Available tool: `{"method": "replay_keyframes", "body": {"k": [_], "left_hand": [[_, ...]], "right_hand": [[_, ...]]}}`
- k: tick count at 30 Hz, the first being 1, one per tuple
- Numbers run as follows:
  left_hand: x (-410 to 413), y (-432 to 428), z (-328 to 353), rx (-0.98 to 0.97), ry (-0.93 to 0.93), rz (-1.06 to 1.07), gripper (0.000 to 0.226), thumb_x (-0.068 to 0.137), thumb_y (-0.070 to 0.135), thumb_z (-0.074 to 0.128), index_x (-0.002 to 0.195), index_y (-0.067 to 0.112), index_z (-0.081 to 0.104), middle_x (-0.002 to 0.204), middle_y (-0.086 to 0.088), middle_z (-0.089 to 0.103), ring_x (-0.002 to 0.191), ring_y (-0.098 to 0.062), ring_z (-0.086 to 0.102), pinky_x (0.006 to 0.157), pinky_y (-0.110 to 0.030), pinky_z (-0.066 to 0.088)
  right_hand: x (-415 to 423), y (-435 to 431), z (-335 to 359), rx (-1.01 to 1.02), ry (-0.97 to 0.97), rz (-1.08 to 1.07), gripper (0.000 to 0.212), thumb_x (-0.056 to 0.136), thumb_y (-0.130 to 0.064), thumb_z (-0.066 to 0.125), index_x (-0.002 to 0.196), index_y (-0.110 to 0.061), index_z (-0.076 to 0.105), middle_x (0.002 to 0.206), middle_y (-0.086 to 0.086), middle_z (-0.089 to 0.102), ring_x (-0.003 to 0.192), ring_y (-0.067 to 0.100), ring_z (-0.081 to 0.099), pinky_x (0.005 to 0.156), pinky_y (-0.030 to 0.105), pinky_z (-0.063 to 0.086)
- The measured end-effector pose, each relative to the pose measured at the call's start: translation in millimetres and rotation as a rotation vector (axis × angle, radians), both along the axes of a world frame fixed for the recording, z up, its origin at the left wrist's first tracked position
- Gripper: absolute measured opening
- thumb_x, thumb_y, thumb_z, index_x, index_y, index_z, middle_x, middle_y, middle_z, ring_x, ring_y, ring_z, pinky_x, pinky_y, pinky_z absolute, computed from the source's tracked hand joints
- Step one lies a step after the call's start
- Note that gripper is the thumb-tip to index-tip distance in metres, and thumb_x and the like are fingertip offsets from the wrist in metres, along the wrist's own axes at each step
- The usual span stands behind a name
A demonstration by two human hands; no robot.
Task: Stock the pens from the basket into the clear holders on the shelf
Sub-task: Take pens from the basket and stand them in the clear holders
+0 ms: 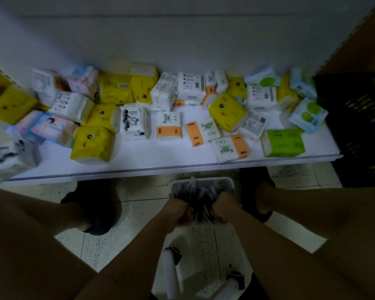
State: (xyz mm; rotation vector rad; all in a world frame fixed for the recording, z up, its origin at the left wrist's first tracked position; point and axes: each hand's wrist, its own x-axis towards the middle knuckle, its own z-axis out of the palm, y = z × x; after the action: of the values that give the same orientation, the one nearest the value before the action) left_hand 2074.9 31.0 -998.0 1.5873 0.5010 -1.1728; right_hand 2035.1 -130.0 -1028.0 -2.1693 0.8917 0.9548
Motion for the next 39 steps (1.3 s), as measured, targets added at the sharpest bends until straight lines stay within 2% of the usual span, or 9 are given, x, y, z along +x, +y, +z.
{"method": "replay_keyframes", "body": {"k": [6, 11, 15, 17, 19, 24, 27, 31, 39], "left_hand": [[-17.0, 12.9, 25.8, -0.138, -0.114, -0.01, 0.023, 0.094, -0.007, 0.04, 0.1, 0.003, 0.059, 0.08, -0.007, 0.062, 0.066, -0.018, 0.063, 0.065, -0.034, 0.055], [-15.3, 12.5, 60.1, -0.127, -0.314, -0.033, 0.022, 0.095, -0.001, 0.038, 0.1, 0.008, 0.058, 0.074, -0.005, 0.055, 0.066, -0.015, 0.054, 0.057, -0.026, 0.047], [-0.7, 12.1, 88.5, -0.058, -0.606, 0.004, 0.024, 0.102, 0.025, 0.038, 0.1, 0.018, 0.061, 0.074, 0.001, 0.053, 0.063, -0.012, 0.049, 0.058, -0.025, 0.039], [2.8, 16.9, 104.0, -0.101, -0.779, 0.005, 0.025, 0.103, 0.031, 0.036, 0.104, 0.021, 0.059, 0.066, 0.002, 0.05, 0.053, -0.008, 0.043, 0.053, -0.024, 0.036], [7.9, 21.9, 121.9, -0.152, -0.884, 0.004, 0.024, 0.104, 0.028, 0.034, 0.099, 0.019, 0.056, 0.059, 0.0, 0.051, 0.046, -0.009, 0.042, 0.05, -0.023, 0.036], [35.0, 31.2, 176.2, -0.161, -1.057, 0.024, 0.02, 0.104, 0.016, 0.033, 0.091, 0.016, 0.048, 0.079, 0.0, 0.057, 0.064, -0.016, 0.049, 0.059, -0.029, 0.039], [44.2, 40.4, 227.2, -0.205, -1.198, 0.062, 0.021, 0.103, 0.029, 0.036, 0.102, 0.018, 0.053, 0.069, 0.005, 0.051, 0.057, -0.008, 0.044, 0.058, -0.026, 0.036], [46.3, 52.4, 302.6, -0.359, -1.452, 0.103, 0.019, 0.103, 0.021, 0.039, 0.091, 0.022, 0.054, 0.056, 0.004, 0.051, 0.048, -0.007, 0.043, 0.05, -0.02, 0.036], [63.9, 69.1, 402.2, -0.362, -1.646, 0.183, 0.019, 0.103, 0.029, 0.038, 0.096, 0.018, 0.051, 0.069, 0.0, 0.05, 0.056, -0.01, 0.042, 0.056, -0.028, 0.035]], "right_hand": [[-6.5, 14.6, 29.0, 0.019, -0.13, -0.043, 0.009, 0.094, -0.01, 0.046, 0.085, -0.011, 0.049, 0.07, 0.002, 0.046, 0.058, 0.013, 0.043, 0.067, 0.031, 0.044], [2.0, 29.5, 62.0, 0.086, -0.323, -0.118, 0.025, 0.096, -0.018, 0.042, 0.114, -0.016, 0.059, 0.096, 0.009, 0.062, 0.074, 0.021, 0.057, 0.062, 0.028, 0.047], [8.8, 32.1, 104.7, 0.096, -0.584, -0.175, 0.03, 0.103, -0.028, 0.038, 0.108, -0.016, 0.065, 0.095, 0.005, 0.062, 0.087, 0.021, 0.058, 0.07, 0.028, 0.042], [11.6, 34.5, 131.7, 0.166, -0.731, -0.224, 0.027, 0.103, -0.024, 0.039, 0.106, -0.019, 0.066, 0.079, 0.003, 0.059, 0.072, 0.017, 0.055, 0.063, 0.025, 0.039], [16.6, 42.1, 156.5, 0.303, -0.817, -0.279, 0.022, 0.102, -0.018, 0.043, 0.095, -0.018, 0.063, 0.069, 0.004, 0.055, 0.058, 0.016, 0.053, 0.053, 0.024, 0.041], [34.7, 62.4, 219.2, 0.393, -1.042, -0.237, 0.022, 0.098, -0.006, 0.048, 0.087, -0.023, 0.056, 0.081, 0.005, 0.064, 0.059, 0.012, 0.055, 0.057, 0.03, 0.041], [43.1, 74.6, 269.0, 0.371, -1.211, -0.208, 0.018, 0.1, -0.015, 0.049, 0.096, -0.029, 0.059, 0.074, -0.004, 0.063, 0.053, 0.001, 0.05, 0.055, 0.023, 0.039], [53.9, 88.2, 330.6, 0.351, -1.42, -0.159, 0.02, 0.099, -0.024, 0.052, 0.097, -0.011, 0.067, 0.063, -0.003, 0.051, 0.055, 0.013, 0.043, 0.057, 0.028, 0.035], [69.1, 106.8, 435.1, 0.467, -1.607, -0.04, 0.017, 0.096, -0.02, 0.058, 0.082, -0.019, 0.067, 0.057, -0.004, 0.056, 0.054, 0.012, 0.052, 0.056, 0.034, 0.047]]}}
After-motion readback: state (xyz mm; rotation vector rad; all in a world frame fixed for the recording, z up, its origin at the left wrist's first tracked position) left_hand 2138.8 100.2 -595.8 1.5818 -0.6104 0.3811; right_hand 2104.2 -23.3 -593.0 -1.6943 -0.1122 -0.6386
